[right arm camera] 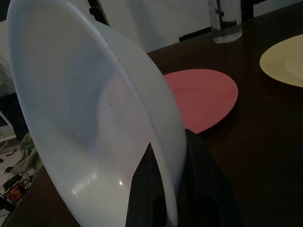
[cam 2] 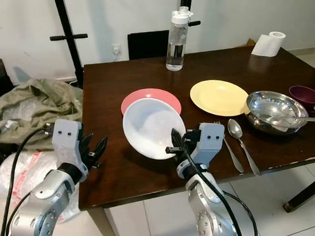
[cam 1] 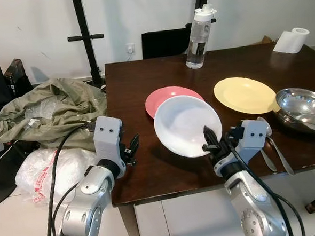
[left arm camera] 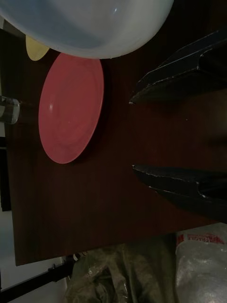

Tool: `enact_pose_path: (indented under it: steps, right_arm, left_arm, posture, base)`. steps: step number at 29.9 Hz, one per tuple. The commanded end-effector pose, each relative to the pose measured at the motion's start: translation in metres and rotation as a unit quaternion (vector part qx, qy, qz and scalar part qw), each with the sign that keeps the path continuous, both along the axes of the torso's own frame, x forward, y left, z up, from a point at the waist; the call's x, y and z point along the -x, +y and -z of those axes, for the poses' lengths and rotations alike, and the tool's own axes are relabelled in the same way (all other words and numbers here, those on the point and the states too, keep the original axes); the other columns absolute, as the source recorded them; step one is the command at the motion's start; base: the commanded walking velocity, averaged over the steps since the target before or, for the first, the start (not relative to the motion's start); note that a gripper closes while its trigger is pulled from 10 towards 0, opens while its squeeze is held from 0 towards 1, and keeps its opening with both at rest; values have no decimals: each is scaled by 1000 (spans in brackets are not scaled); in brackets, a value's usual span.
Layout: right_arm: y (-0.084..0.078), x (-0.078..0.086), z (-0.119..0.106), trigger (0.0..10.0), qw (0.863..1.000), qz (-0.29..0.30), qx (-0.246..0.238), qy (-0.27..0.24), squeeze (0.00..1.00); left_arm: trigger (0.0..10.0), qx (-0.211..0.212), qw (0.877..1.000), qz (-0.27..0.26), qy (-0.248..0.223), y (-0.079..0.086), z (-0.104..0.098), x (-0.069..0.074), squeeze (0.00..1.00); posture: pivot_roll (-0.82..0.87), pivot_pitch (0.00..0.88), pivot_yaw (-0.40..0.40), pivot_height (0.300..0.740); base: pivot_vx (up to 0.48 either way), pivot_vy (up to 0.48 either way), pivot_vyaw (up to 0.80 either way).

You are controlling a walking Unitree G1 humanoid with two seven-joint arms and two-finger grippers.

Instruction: Setting the table

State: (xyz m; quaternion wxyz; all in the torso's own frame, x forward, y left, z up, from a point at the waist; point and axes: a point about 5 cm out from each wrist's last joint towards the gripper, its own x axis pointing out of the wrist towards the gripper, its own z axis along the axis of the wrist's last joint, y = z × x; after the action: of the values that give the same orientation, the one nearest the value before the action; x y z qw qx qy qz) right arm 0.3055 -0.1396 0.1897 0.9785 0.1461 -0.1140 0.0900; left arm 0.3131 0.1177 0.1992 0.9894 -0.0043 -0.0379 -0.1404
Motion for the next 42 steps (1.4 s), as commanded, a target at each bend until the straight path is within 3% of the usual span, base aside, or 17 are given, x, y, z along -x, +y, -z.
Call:
enact_pose_path:
  steps: [1,12,35,42]
  right_arm:
    - [2,1,3,10000,1000,-5,-3,7,0]
    - [2,1,4,10000,1000,-6,-4,7,0]
    - [2,1,5,10000,1000,-5,-5,8,0]
    - [2,1,5,10000,1000,-5,-4,9,0]
  left_arm:
    - [10000,1,1000,-1,13,1,7,0,0]
    - [10000,0,1000,-3,13,2,7,0,0]
    - [10000,-1,1000,-5,14,4,8,0,0]
    - [10000,0,1000,-6,15,4,8,1,0]
  posture:
    - [58,98,94,740]
    - [61,101,97,740]
    - [62,110,99,740]
    - [62,110,99,740]
  base:
    - [0,0,0]
    - [0,0,0]
    - [-333,0,0]
    - [-75,0,0]
